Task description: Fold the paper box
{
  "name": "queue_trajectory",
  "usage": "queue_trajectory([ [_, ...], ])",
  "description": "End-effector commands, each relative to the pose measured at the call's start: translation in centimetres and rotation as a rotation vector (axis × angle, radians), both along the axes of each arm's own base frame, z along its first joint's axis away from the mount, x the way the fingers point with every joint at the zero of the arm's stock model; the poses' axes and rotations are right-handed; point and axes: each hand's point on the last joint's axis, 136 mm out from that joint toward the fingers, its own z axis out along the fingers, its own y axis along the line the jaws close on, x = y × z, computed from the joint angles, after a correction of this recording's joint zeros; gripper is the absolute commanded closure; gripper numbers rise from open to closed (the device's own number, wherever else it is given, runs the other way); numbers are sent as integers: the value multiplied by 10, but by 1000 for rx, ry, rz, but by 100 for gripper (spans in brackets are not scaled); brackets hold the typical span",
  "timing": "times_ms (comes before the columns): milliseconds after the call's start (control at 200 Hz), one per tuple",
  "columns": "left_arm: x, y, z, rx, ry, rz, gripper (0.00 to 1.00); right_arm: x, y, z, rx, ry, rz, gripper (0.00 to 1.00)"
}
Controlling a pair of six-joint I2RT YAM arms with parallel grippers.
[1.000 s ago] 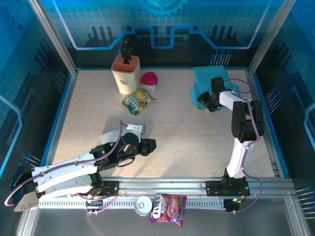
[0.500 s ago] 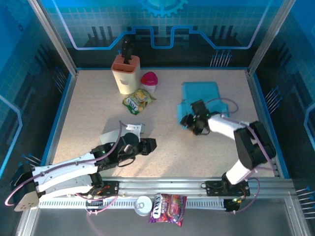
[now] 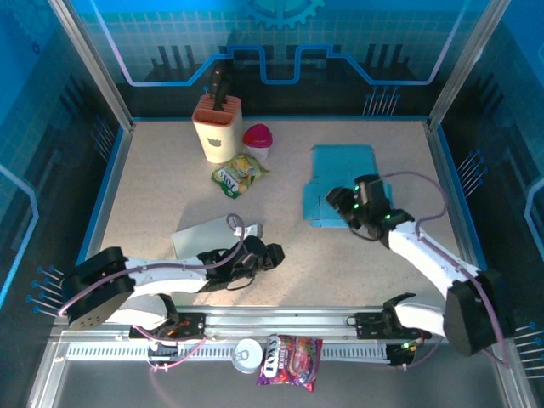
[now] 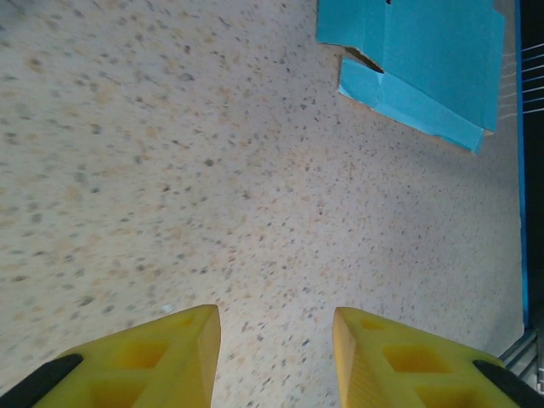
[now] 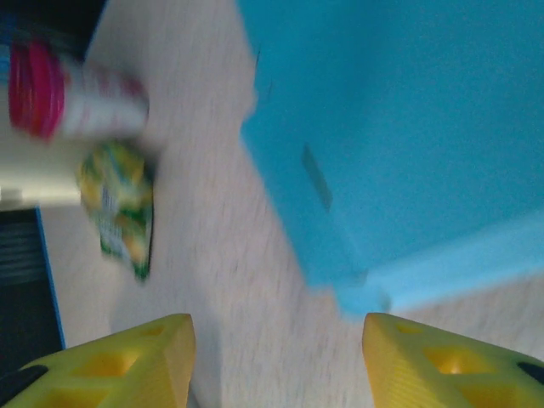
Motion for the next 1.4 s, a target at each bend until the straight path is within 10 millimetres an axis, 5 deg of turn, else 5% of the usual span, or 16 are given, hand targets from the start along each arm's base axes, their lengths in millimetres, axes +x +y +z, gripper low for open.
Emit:
queue_trajectory([
  [0,21,-28,32,-141,-61,50,60,35,-27,-12,-80,35,66,46],
  [95,27,-36,34,-151,-69,53,60,58,-40,-37,-80,145,53,46],
  [215,31,-39,35,-160,-71,70,59,62,-37,-75,-88,277,68,45],
  [535,35,-24,19,-202,-22,203,55,2,20,-111,34,367,61,45],
  [810,32,-8,-18,-269,74,329,55,-40,42,-94,75,283,-9,45],
  [1086,31,-7,-36,-342,144,401,56,-37,37,-67,22,201,27,45],
  [1396,22,-5,-42,-374,190,458,58,-27,36,-101,34,268,76,46],
])
